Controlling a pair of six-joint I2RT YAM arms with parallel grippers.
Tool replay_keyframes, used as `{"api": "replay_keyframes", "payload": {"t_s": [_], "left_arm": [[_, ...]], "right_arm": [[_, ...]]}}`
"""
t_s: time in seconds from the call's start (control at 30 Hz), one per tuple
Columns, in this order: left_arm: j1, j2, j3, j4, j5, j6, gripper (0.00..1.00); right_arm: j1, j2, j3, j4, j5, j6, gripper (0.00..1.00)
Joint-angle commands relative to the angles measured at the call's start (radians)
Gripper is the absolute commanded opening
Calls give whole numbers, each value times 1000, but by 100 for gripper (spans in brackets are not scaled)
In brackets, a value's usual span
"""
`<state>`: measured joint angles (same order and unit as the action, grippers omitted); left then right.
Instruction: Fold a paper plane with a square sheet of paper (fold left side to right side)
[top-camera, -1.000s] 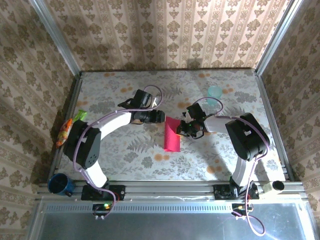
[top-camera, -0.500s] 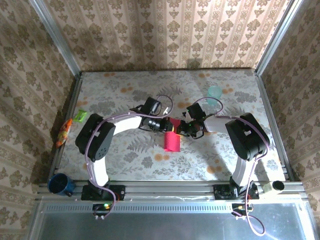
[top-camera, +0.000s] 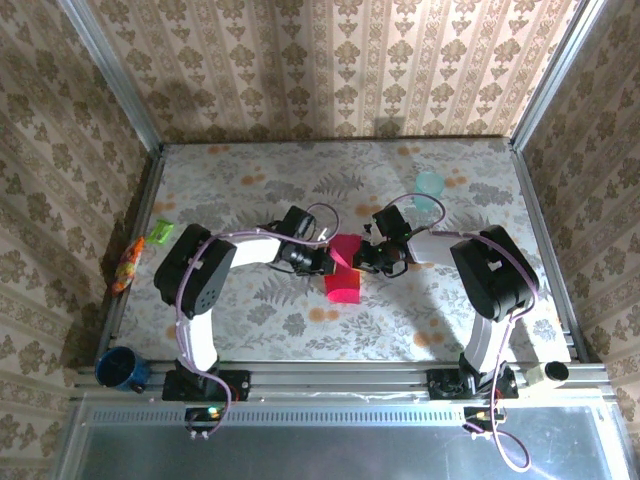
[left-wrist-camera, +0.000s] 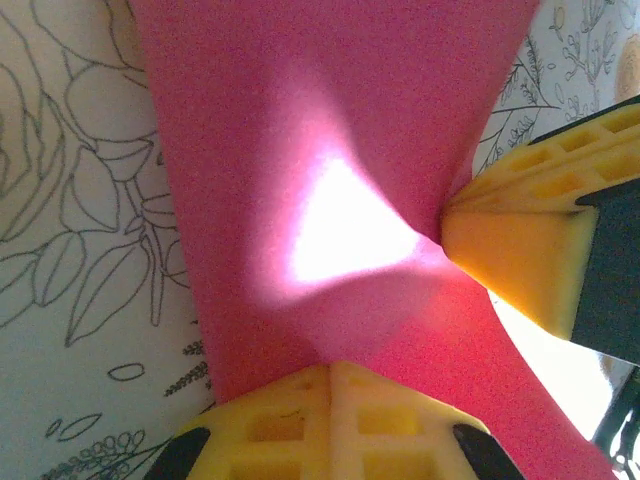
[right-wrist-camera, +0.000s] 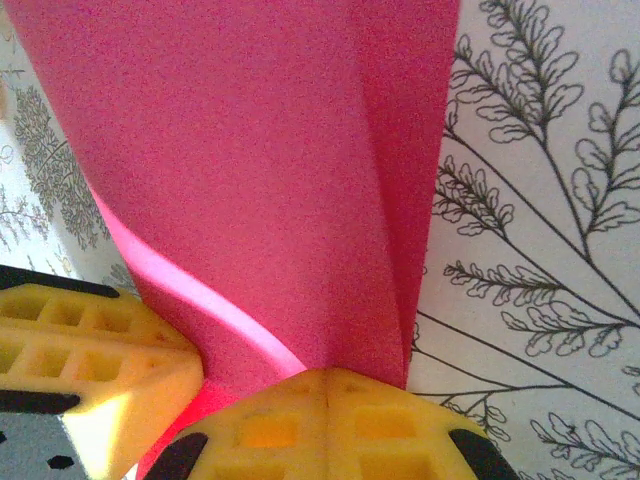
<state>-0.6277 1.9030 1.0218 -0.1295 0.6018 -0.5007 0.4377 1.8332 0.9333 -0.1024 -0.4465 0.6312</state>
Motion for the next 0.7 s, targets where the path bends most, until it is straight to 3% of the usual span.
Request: {"api": "replay_keyframes", "payload": {"t_s": [0.0,0.4,0.67], "left_arm": [[31,7,-50,-19,-43,29,0],[38,-147,-52,-37,-36,65,0],[-36,-63,47,-32,-22,68,0]], "right_arm": [[6,85,-39,-167,162,-28,0],[3,61,-41,-105,101,-34,0],[6,63,-41,-100,94,-37,0]]}}
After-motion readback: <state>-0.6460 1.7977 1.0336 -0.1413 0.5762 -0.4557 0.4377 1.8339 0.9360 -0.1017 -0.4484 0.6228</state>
